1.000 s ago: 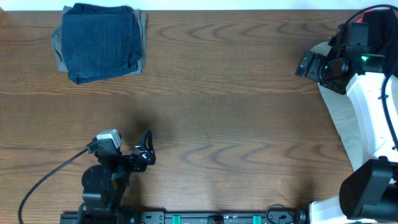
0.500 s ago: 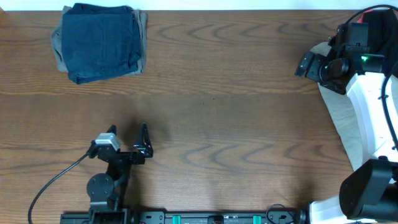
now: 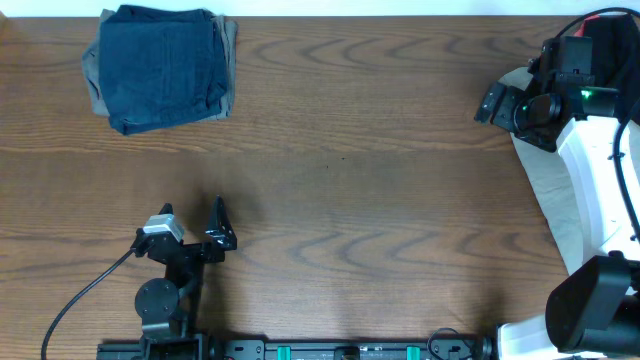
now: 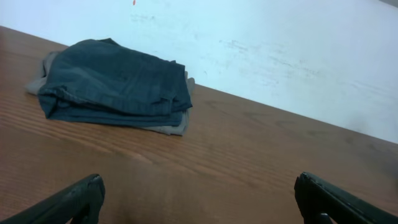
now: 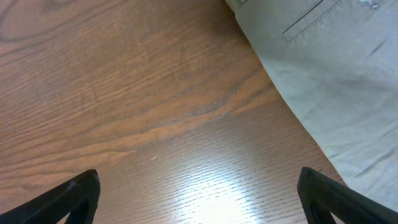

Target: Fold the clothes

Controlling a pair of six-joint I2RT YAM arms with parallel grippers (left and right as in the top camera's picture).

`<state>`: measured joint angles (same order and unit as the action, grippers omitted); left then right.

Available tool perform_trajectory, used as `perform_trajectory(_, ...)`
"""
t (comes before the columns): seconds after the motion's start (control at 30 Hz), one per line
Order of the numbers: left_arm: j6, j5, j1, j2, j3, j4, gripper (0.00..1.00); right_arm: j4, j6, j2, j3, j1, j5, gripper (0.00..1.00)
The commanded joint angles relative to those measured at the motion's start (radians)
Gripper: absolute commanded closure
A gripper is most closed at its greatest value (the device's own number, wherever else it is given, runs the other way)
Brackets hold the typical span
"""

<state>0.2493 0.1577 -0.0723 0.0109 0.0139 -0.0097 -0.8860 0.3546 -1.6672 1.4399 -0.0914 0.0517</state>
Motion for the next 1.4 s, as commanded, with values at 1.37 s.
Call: perform_trajectory(1.37, -0.02, 0.014, -0.005, -0.007, -0.01, -0.045, 0.02, -0.001, -0.012, 0.291, -0.002, 0.023, -0.007, 0.01)
